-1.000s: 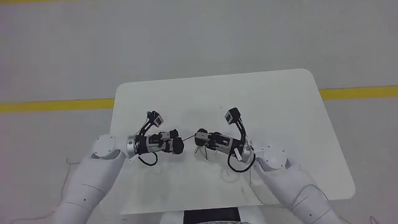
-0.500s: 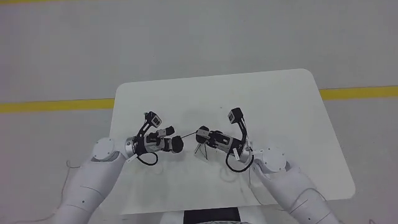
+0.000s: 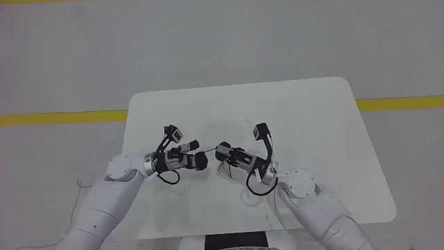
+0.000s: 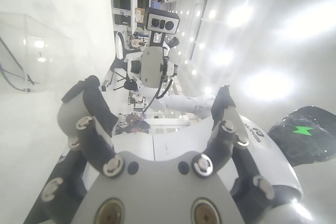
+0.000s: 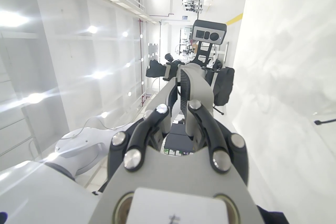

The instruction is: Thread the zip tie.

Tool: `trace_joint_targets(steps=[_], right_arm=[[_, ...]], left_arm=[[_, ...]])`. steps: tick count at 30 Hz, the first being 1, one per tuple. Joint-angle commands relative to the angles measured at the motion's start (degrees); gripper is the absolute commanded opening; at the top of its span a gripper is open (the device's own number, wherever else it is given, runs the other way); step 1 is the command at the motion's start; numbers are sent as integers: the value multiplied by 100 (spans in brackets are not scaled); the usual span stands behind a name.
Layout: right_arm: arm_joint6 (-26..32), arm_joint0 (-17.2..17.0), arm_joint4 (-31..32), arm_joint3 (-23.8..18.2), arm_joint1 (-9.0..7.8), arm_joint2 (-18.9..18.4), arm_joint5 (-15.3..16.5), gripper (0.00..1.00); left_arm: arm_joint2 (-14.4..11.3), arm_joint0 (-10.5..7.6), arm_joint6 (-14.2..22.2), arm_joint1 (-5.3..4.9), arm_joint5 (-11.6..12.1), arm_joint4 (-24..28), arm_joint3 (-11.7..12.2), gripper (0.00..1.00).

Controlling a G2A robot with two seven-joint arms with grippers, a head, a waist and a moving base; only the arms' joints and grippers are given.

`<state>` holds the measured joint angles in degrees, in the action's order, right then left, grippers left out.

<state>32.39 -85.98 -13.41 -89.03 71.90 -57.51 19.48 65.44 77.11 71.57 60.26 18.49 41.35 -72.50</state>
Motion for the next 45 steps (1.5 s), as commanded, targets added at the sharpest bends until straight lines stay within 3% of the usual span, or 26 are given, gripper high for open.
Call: trace_joint_targets(steps=[1, 22, 25, 34, 39, 45], right_arm=[[-33, -8, 22, -26, 3, 0, 0, 0], [-225, -29, 60, -50, 31, 147, -60, 0], [-295, -34, 264, -70, 24, 168, -162, 0], [-372, -74, 542, -114, -16, 85, -323, 0], [-323, -129, 668, -176, -53, 3, -430, 0], [-151, -156, 658, -176, -83, -28, -492, 0]], left_arm=[[-3, -2, 3, -1, 0, -6, -2, 100], [-91, 26, -246, 3, -19, -84, -133, 100], [-116, 55, -426, 1, -64, -130, -232, 100], [-100, 75, -419, -31, -45, -155, -287, 100], [-109, 62, -386, -44, -46, -151, -282, 73], [-147, 36, -284, -58, -66, -166, -268, 68]])
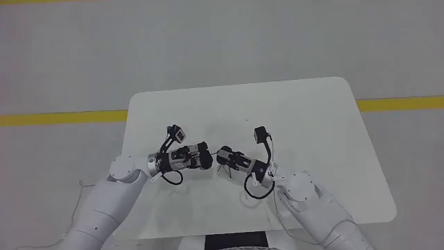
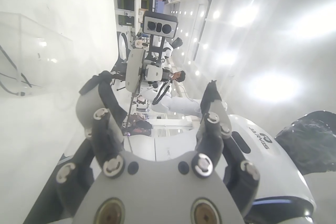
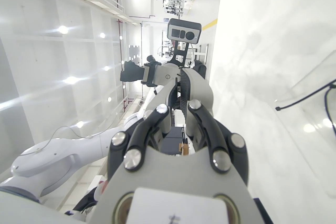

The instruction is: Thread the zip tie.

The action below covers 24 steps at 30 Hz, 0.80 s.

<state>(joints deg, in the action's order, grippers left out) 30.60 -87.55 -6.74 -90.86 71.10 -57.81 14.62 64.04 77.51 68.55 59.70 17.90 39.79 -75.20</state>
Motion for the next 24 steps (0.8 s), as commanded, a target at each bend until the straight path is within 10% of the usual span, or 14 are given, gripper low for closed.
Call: trace_joint_targets(steps=[1, 24], right_arm=[[68, 8, -15, 15, -6, 4, -18, 0], [391, 31, 49, 7, -77, 13, 25, 0]], left_arm=[[-13, -9, 34, -5, -11, -13, 2, 65], [-113, -3, -10, -66, -37, -155, -7, 28]])
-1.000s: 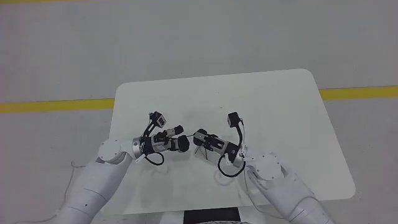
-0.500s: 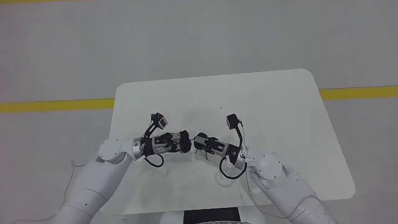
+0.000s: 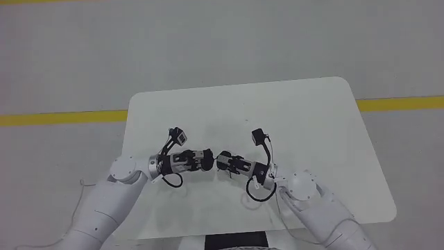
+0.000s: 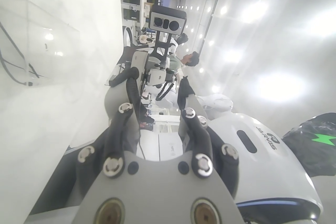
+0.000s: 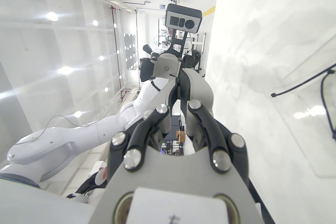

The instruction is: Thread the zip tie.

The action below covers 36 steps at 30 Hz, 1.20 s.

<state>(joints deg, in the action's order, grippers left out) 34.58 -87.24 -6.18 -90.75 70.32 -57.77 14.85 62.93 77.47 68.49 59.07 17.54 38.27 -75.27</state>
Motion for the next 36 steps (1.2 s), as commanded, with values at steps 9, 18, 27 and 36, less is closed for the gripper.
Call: trace_joint_targets(steps=[9, 18, 27, 36], right_arm=[[-77, 15, -72, 26, 4, 82, 34, 0], [-112, 39, -165, 59, 2, 103, 66, 0], [-132, 70, -224, 93, -1, 122, 62, 0], [-138, 106, -271, 128, -3, 148, 71, 0]], left_arm=[[-35, -5, -44, -24, -22, -33, -11, 14], [-104, -56, -77, -30, -39, -50, 3, 11], [-160, -101, -93, -38, -38, -49, 28, 9], [-206, -142, -82, -49, -47, -39, 62, 7]])
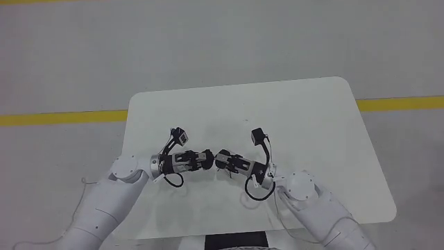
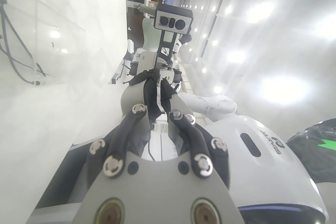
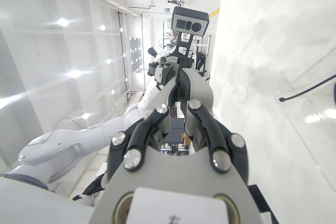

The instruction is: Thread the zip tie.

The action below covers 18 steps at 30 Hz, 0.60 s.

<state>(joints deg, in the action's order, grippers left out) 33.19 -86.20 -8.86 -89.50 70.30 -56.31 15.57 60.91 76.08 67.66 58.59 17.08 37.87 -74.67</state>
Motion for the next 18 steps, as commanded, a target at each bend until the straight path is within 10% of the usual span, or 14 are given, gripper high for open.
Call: trace_joint_targets(steps=[1, 18], right_arm=[[4, 8, -5, 6, -1, 5, -4, 0], [66, 74, -52, 33, -10, 46, -42, 0]], left_arm=[[-9, -9, 2, -2, -1, 5, 7, 7], [-94, -84, -13, -17, -17, 38, 57, 6]])
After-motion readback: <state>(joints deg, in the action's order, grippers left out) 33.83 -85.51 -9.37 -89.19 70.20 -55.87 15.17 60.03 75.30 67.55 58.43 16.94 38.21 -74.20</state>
